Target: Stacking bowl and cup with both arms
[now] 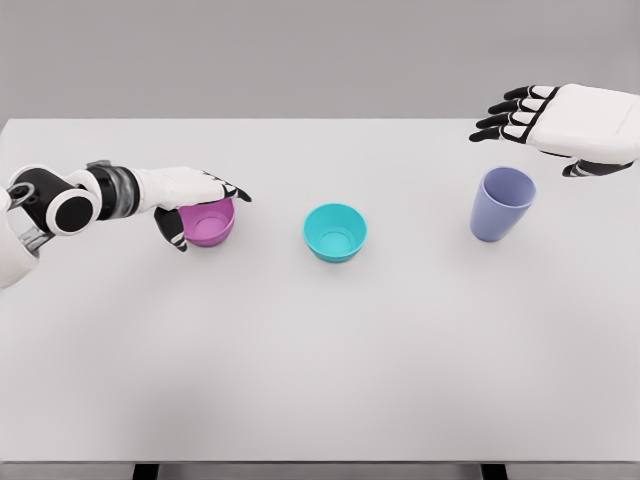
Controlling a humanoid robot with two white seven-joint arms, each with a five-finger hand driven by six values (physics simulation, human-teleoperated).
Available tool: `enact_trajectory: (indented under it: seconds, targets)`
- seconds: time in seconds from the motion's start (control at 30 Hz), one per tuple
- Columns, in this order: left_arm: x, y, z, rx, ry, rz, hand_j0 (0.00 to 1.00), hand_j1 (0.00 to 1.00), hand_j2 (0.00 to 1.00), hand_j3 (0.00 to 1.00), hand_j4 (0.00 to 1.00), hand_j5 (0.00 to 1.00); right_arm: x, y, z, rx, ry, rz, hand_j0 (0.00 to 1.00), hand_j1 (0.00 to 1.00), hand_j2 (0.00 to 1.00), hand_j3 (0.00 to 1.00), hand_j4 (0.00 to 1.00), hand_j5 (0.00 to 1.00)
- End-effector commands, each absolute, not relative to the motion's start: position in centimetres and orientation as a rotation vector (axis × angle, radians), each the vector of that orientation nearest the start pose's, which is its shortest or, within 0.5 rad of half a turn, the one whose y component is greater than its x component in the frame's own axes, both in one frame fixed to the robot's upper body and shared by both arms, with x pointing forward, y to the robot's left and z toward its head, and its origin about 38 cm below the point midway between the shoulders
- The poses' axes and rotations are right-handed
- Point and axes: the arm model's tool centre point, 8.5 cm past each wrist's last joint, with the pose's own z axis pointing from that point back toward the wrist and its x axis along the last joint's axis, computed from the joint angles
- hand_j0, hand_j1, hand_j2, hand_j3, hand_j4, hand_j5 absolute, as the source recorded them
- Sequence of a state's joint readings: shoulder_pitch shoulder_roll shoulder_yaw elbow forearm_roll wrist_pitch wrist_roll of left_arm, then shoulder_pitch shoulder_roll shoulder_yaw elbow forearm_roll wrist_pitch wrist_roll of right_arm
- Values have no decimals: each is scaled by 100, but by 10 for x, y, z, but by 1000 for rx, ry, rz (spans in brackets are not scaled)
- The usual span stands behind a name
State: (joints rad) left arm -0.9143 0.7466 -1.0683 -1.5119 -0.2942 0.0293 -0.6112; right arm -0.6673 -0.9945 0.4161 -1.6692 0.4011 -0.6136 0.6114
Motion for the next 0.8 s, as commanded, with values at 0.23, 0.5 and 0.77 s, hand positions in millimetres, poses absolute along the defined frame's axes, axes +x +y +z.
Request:
enact_trajectory:
  seconds: [0.23,0.5,0.77]
  targets:
    - [468,229,186,404,-995,-1954,100,100,100,100,100,100,407,-332,329,948,1819,-2889,100,100,100,100,100,100]
    - [467,230,186,404,-994,-1955,73,73,73,73,73,73,407,-332,329,948,1819,-2889,100,100,100,100,100,100]
    - [467,229,191,402,-1012,-1952,70,70,70,70,70,70,407,-332,329,948,1819,-2889,100,100,100,100,100,100]
